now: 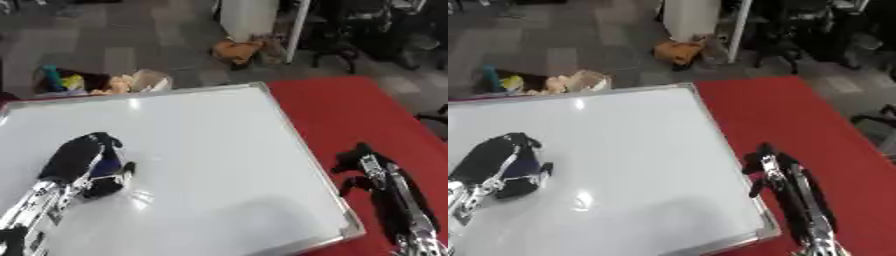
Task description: Wipe the whiteboard clean with a brush.
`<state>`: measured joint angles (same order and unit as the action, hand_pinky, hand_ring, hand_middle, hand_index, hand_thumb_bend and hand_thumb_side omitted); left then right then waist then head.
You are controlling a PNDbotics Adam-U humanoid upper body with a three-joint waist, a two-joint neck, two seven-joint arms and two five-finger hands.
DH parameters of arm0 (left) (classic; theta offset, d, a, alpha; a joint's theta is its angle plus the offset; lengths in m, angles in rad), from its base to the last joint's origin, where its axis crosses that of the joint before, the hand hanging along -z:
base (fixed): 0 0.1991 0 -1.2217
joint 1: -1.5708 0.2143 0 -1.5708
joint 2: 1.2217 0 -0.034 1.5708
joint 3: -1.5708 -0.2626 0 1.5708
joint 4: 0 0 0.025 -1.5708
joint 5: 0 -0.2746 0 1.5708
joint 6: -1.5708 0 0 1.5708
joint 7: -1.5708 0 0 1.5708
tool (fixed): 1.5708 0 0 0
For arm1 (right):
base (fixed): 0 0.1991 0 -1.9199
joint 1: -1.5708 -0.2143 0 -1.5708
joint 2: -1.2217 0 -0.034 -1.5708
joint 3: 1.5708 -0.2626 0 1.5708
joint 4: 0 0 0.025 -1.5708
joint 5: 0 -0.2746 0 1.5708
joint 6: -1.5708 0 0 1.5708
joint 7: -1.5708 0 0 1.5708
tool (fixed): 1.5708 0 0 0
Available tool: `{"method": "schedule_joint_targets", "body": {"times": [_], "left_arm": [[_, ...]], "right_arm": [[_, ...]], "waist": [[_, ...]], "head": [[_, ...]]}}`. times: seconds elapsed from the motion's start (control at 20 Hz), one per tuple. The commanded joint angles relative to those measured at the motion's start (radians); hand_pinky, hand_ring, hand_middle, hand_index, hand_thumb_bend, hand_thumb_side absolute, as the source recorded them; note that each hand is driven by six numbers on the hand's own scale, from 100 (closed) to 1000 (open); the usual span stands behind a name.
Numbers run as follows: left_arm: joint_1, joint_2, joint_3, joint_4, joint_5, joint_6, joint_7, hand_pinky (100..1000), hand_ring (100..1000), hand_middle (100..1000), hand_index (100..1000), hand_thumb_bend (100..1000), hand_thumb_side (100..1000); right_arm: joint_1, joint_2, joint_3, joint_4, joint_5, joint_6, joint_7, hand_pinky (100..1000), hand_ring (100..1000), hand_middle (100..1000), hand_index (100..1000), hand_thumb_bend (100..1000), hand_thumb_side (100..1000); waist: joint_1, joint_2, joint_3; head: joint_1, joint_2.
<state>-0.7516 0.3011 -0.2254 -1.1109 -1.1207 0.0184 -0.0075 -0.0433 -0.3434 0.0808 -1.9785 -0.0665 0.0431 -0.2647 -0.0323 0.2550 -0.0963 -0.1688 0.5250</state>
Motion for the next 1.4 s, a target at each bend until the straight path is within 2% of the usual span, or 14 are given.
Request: {"method": "schedule_joint_targets", "body": {"times": [0.05,0.5,0.75,1.0,1.4], "left_arm": [[0.012,0.053,0.024,-0.043,0.018,0.025,0.007,540,705,629,764,434,523],[0.079,0.113,0.070,-0.124,0.071,0.090,0.018,526,711,629,762,469,523],[0.102,0.123,0.099,-0.161,0.101,0.131,0.033,521,719,631,762,521,538],[0.124,0.127,0.085,-0.208,0.111,0.132,0.017,512,716,627,762,596,569],[0.163,0.124,0.055,-0.252,0.100,0.124,-0.035,398,644,548,757,568,549]], "right_arm": [[-0.002,-0.020,-0.008,-0.022,0.000,-0.002,-0.001,317,585,492,602,100,838],[0.001,-0.020,-0.011,-0.022,0.002,-0.002,-0.006,317,585,492,602,100,839],[0.002,-0.019,-0.012,-0.022,0.004,-0.001,-0.008,316,584,492,602,100,840],[0.002,-0.020,-0.012,-0.022,0.005,-0.001,-0.009,316,584,492,602,100,841],[0.002,-0.022,-0.013,-0.022,0.006,0.000,-0.010,316,584,492,602,100,841]], "waist": [[0.001,-0.017,0.003],[0.000,-0.016,0.011],[0.000,-0.016,0.012],[0.000,-0.016,0.012],[0.003,-0.017,0.012]], "head": [[-0.005,-0.011],[-0.011,-0.013],[-0.013,-0.014],[-0.014,-0.013],[-0.015,-0.013]]}}
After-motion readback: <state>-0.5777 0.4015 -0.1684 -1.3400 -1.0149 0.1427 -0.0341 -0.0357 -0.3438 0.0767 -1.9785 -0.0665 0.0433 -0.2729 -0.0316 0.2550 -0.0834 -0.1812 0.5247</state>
